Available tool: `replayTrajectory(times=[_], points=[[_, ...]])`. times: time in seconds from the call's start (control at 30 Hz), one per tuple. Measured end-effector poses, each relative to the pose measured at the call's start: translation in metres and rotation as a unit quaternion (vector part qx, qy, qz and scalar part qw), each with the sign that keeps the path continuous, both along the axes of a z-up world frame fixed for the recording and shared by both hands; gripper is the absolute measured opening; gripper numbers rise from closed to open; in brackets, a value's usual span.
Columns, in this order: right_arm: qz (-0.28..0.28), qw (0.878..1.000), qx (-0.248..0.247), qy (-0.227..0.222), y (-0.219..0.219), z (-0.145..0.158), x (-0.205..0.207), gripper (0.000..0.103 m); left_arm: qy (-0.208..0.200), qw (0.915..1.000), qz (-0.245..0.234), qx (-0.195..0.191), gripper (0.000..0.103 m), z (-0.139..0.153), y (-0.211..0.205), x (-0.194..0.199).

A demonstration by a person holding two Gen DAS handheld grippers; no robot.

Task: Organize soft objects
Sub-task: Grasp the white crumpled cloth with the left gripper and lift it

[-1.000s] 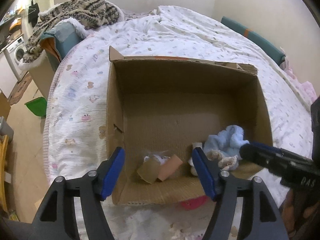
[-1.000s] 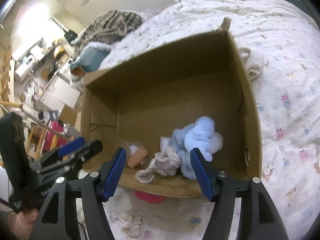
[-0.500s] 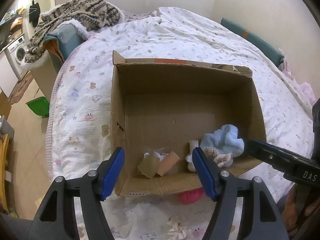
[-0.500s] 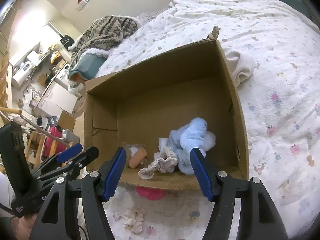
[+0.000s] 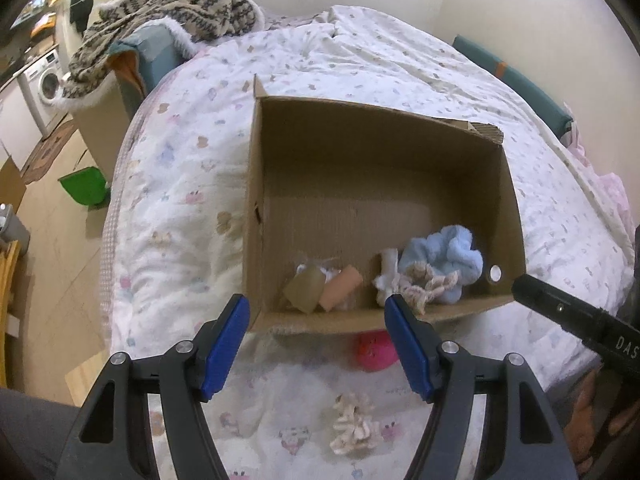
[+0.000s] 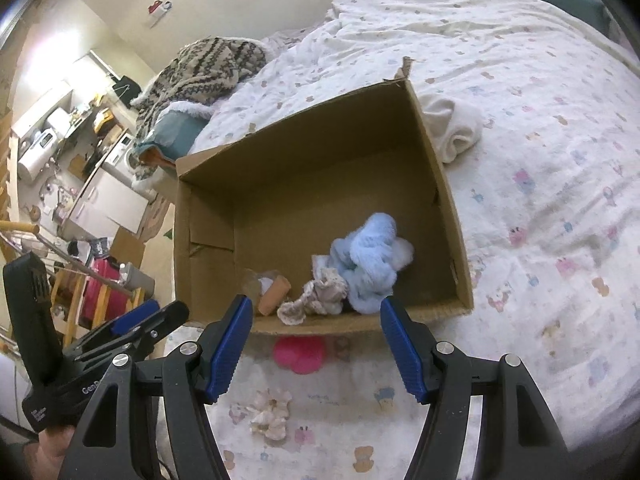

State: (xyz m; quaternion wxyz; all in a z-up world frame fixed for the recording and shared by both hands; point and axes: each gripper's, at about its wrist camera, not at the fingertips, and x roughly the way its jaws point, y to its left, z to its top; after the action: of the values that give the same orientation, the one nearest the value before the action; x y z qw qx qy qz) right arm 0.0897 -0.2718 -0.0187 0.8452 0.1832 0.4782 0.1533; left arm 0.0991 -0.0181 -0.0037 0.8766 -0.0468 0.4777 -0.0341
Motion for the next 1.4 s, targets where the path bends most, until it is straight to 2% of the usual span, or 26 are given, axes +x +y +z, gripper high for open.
replayTrajectory(times=[0.17, 0.23, 0.37, 0.53, 0.63, 0.87, 0.97, 1.03, 1.1, 1.13, 1.33, 1.4], points=[[-0.018, 1.000, -0.004, 0.019, -0.005, -0.011, -0.014, 0.070, 0.024, 0.9993, 0.021, -0.018, 0.067, -0.009, 0.012, -0.012], [-0.025, 0.999, 0.014, 0.034, -0.007, -0.016, -0.017, 0.070, 0.037, 0.9984, 0.032, -0.028, 0.067, -0.014, 0.017, -0.016], [-0.024, 0.999, 0.005, 0.036, -0.005, -0.018, -0.023, 0.070, 0.072, 0.9956, 0.041, -0.044, 0.067, -0.030, 0.021, -0.023], [-0.020, 0.999, -0.001, 0.041, 0.000, -0.021, -0.025, 0.070, 0.126, 0.9901, 0.020, -0.057, 0.067, -0.055, 0.011, -0.032], [-0.018, 0.999, -0.004, 0.047, 0.002, -0.024, -0.024, 0.070, 0.166, 0.9840, -0.007, -0.065, 0.067, -0.075, -0.006, -0.035], [-0.019, 0.998, -0.015, 0.057, 0.002, -0.031, -0.022, 0.070, 0.188, 0.9804, -0.054, -0.023, 0.067, -0.107, -0.038, -0.036], [-0.019, 0.998, -0.017, 0.062, 0.003, -0.035, -0.020, 0.070, 0.185, 0.9802, -0.066, -0.021, 0.059, -0.112, -0.044, -0.035], [-0.017, 0.997, -0.020, 0.068, 0.006, -0.039, -0.018, 0.070, 0.185, 0.9803, -0.069, 0.000, 0.035, -0.115, -0.048, -0.035], [-0.011, 0.997, -0.021, 0.073, 0.010, -0.044, -0.016, 0.070, 0.189, 0.9789, -0.077, -0.002, 0.029, -0.119, -0.048, -0.034], [-0.008, 0.997, -0.022, 0.074, 0.011, -0.045, -0.015, 0.070, 0.188, 0.9791, -0.077, 0.002, 0.020, -0.119, -0.049, -0.034], [0.021, 0.996, -0.026, 0.082, 0.030, -0.057, -0.007, 0.070, 0.178, 0.9818, -0.064, 0.013, 0.017, -0.113, -0.046, -0.032], [0.031, 0.996, -0.027, 0.085, 0.037, -0.061, -0.004, 0.076, 0.170, 0.9843, -0.046, 0.012, 0.017, -0.107, -0.037, -0.032]])
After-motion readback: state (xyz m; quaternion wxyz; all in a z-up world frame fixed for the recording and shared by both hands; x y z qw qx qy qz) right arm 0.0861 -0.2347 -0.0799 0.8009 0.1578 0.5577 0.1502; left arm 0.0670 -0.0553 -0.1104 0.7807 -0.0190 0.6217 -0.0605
